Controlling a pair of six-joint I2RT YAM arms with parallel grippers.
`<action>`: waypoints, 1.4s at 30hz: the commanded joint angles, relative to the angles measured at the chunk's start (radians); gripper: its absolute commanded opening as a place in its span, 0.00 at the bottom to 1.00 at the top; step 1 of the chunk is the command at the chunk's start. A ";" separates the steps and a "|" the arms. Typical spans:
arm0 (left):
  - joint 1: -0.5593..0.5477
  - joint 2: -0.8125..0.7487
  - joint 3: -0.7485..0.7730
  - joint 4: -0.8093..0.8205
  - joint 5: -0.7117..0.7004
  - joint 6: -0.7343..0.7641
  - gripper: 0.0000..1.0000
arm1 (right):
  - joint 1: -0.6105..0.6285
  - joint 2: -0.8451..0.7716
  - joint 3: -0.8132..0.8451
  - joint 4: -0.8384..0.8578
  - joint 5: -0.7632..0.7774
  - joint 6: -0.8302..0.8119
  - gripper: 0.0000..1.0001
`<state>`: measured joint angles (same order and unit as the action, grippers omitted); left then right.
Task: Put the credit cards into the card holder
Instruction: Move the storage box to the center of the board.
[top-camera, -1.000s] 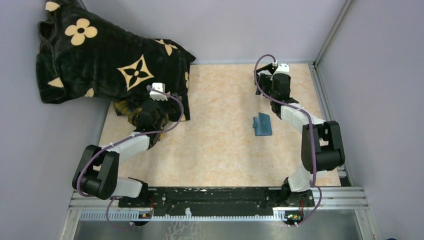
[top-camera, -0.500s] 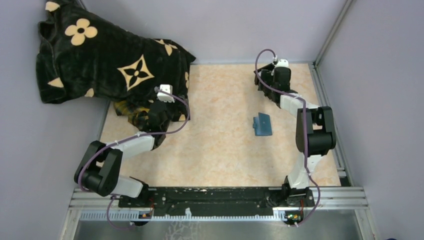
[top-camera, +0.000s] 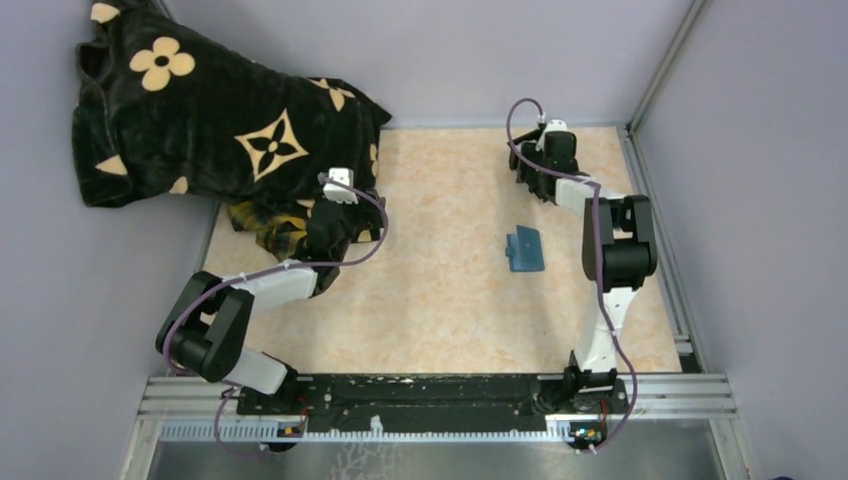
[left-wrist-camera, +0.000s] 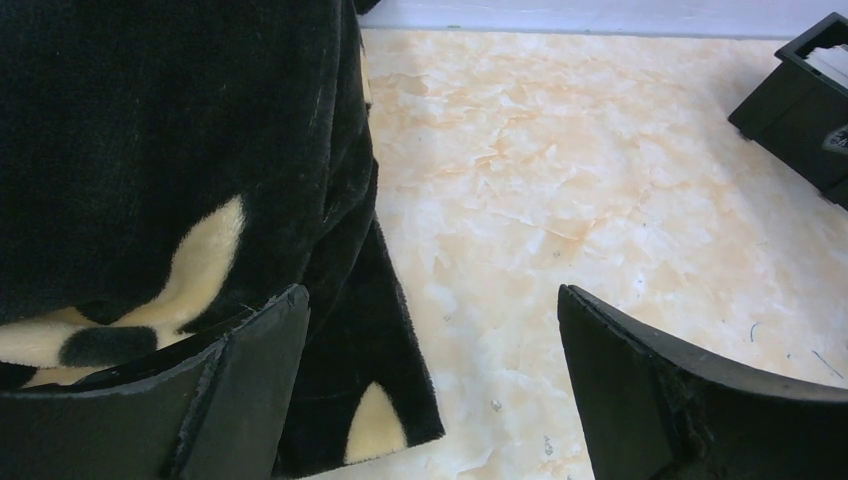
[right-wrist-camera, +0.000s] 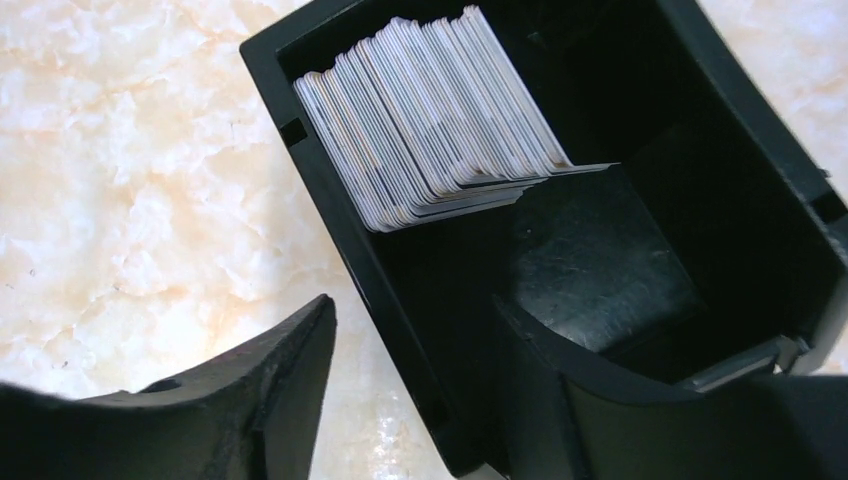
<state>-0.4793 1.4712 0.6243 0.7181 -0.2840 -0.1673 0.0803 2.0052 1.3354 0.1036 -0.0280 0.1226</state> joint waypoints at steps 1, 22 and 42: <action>-0.007 0.015 0.019 0.037 -0.022 -0.024 0.99 | -0.001 0.024 0.079 0.001 -0.053 -0.014 0.51; -0.023 -0.145 -0.028 -0.123 -0.103 -0.130 0.99 | 0.236 -0.053 0.045 -0.058 -0.090 -0.209 0.02; -0.044 -0.372 -0.108 -0.311 -0.184 -0.259 0.99 | 0.631 -0.292 -0.234 -0.044 0.011 -0.148 0.04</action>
<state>-0.5137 1.1370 0.5369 0.4404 -0.4461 -0.3931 0.6567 1.7992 1.1080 0.0048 -0.0345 -0.0597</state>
